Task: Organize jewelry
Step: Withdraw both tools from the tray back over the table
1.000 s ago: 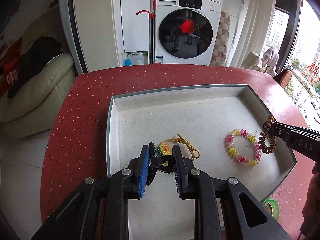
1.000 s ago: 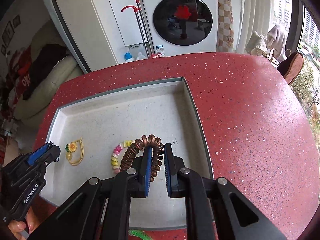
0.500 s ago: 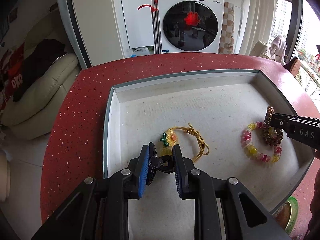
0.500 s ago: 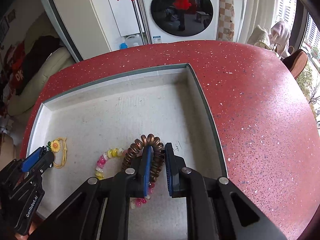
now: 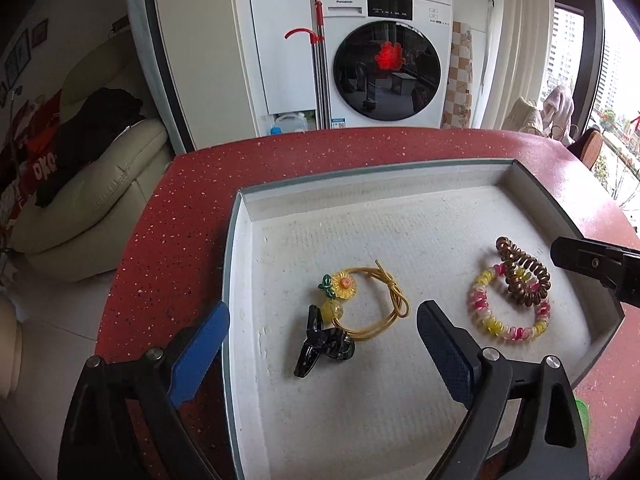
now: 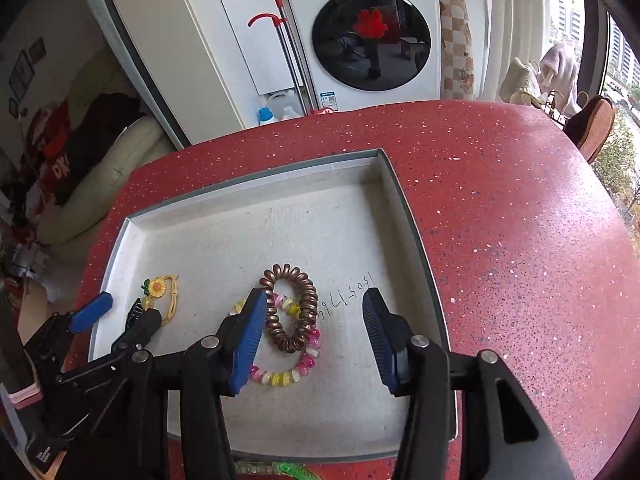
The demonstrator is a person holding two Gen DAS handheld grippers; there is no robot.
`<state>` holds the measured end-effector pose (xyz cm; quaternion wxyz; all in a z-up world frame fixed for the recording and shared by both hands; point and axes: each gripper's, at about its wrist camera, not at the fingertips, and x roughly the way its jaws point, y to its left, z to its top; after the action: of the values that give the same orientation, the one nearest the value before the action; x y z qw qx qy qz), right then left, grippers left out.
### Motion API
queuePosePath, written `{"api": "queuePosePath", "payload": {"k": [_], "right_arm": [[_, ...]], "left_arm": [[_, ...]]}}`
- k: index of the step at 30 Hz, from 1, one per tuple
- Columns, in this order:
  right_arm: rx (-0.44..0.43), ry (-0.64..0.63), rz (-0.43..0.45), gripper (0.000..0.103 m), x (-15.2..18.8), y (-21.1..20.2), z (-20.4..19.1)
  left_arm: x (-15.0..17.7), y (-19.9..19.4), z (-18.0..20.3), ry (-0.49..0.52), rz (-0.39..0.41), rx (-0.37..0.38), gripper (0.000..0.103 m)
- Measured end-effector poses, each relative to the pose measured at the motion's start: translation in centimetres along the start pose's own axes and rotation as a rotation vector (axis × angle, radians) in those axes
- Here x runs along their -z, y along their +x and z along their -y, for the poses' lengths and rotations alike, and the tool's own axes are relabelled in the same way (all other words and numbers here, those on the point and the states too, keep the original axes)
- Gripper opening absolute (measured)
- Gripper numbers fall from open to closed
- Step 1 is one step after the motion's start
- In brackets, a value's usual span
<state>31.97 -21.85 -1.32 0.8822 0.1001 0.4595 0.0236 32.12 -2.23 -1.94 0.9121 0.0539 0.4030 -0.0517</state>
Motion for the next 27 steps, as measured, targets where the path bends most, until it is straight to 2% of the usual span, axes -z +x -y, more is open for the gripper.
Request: {"api": "queuePosePath", "payload": {"k": [4, 9, 12, 16, 21, 27], "right_arm": [[-0.023, 0.016, 0.019, 0.054, 0.9, -1.6, 0.1], [-0.053, 0.022, 0.027, 0.056, 2.0, -3.1, 0.4], [-0.077, 0.024, 0.028, 0.064, 3.1, -4.1, 0.3], [-0.123, 0.024, 0.036, 0.085, 4.8, -5.5, 0.2], [-0.165, 0.04, 0.056, 0.089, 7.3, -7.4, 0.7], [-0.187, 0.051, 0.019, 0.089, 10.9, -8.8, 1.5]], "left_arm": [[-0.3, -0.6, 0.2, 0.013, -0.006, 0.007, 0.103], [0.2, -2.7, -0.2, -0.001, 0.028, 0.033, 0.103], [0.8, -4.4, -0.4, -0.002, 0.05, 0.058, 0.103], [2.5, -6.5, -0.1, 0.036, 0.057, 0.077, 0.103], [5.4, -8.4, 0.1, 0.061, 0.017, 0.088, 0.103], [8.7, -10.1, 0.1, 0.07, 0.016, 0.071, 0.103]]}}
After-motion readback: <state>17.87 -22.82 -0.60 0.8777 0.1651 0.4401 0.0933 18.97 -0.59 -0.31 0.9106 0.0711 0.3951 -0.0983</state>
